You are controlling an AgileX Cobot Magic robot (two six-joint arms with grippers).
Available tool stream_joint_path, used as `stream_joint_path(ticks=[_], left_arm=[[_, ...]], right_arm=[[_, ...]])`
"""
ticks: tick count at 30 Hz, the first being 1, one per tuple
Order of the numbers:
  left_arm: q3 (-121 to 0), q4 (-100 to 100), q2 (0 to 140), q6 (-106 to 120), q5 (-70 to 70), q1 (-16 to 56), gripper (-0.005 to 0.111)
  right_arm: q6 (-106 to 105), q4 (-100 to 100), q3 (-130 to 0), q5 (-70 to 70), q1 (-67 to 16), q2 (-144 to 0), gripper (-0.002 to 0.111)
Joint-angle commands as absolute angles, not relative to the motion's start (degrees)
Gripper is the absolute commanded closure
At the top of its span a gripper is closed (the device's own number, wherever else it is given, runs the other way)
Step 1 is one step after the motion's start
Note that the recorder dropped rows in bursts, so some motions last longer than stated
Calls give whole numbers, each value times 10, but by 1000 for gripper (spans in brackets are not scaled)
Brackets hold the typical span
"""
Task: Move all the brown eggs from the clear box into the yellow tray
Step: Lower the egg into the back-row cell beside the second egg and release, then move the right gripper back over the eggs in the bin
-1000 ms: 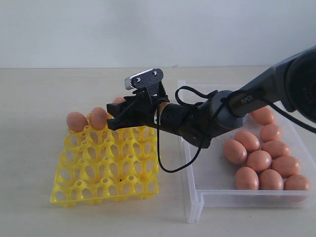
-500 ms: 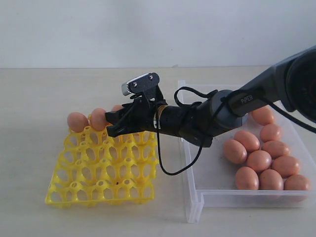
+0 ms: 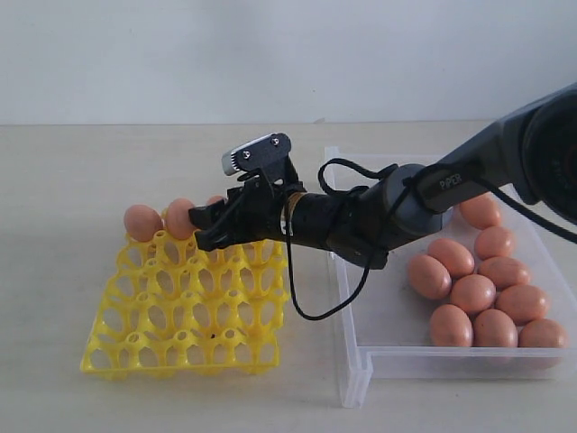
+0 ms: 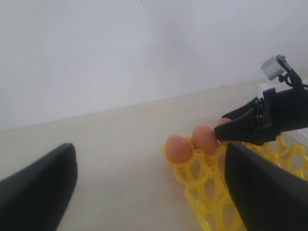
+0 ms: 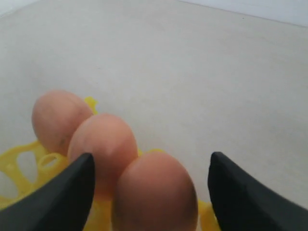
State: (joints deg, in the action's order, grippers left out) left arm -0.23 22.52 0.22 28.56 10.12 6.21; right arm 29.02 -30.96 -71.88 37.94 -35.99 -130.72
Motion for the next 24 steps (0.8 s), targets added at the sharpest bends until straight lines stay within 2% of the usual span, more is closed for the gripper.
stream_joint_path(ticks=[1, 5, 15, 21, 24], left_arm=[[0, 229, 0, 281, 101, 66, 29], [0, 229, 0, 281, 101, 66, 29], [0, 229, 0, 281, 101, 66, 29], [0, 229, 0, 281, 101, 66, 29], [0, 229, 0, 281, 101, 66, 29]], right_arm=[[275, -303, -721, 406, -360, -1297, 47], [247, -303, -721, 361, -359, -1251, 47], [219, -316, -680, 106, -359, -1051, 49], [241, -309, -674, -347, -337, -949, 52], [239, -283, -674, -456, -290, -945, 52]])
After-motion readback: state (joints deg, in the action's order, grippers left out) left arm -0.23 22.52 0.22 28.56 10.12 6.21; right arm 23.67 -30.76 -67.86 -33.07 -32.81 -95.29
